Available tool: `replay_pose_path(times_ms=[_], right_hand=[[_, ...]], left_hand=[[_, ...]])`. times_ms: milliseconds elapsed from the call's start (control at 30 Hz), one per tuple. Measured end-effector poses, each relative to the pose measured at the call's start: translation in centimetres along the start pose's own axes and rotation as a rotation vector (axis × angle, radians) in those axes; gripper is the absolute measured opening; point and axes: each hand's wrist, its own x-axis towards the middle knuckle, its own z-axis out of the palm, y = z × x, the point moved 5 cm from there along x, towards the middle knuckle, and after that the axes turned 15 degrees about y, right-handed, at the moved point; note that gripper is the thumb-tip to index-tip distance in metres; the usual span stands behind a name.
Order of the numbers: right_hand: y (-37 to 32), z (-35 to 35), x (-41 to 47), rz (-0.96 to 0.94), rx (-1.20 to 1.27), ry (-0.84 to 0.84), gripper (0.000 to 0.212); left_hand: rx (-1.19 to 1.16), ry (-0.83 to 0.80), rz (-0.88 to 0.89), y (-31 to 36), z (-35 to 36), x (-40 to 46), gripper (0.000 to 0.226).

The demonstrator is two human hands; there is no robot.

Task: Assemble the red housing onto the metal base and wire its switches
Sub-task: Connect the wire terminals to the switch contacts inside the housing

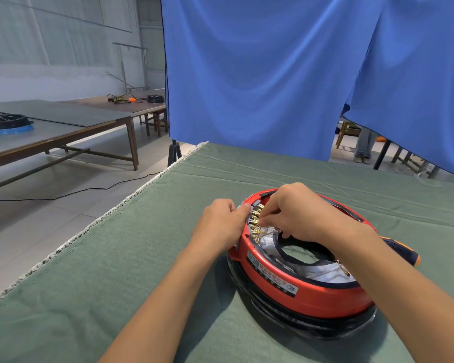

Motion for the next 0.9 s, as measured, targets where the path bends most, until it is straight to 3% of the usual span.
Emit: replay_pose_path(times_ms=[500, 900], right_hand=[[-0.36, 0.02, 0.37, -0.060, -0.094, -0.019, 0.010], [0.36, 0.45, 0.18, -0.026, -0.031, 0.000, 0.011]], left_hand=[[-0.002, -0.006, -0.002, 0.00, 0.12, 0.04, 0.046], [0.005, 0.008, -0.002, 0.07, 0.11, -0.03, 0.047]])
